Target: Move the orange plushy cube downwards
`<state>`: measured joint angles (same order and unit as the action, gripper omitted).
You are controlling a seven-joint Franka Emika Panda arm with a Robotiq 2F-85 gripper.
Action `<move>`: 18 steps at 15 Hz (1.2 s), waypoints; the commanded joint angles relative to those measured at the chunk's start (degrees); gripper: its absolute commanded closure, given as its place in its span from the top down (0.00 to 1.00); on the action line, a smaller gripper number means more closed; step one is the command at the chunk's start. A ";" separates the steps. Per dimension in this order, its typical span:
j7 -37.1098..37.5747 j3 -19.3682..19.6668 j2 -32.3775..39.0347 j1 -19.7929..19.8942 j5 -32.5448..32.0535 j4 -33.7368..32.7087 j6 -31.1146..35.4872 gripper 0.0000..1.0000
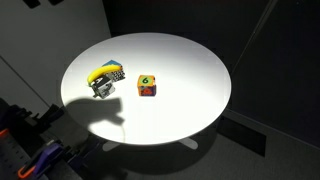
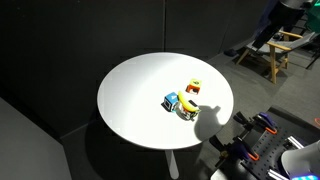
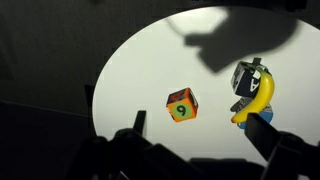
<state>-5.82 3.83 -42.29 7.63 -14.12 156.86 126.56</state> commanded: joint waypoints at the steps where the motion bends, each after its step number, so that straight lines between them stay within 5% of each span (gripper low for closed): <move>1: 0.45 0.42 2.58 -1.10 2.01 -3.08 -1.74 1.00; 18: 8.32 0.64 28.23 -1.26 15.23 -21.98 0.28 1.00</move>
<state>0.66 4.27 -19.49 6.68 0.68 139.31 126.68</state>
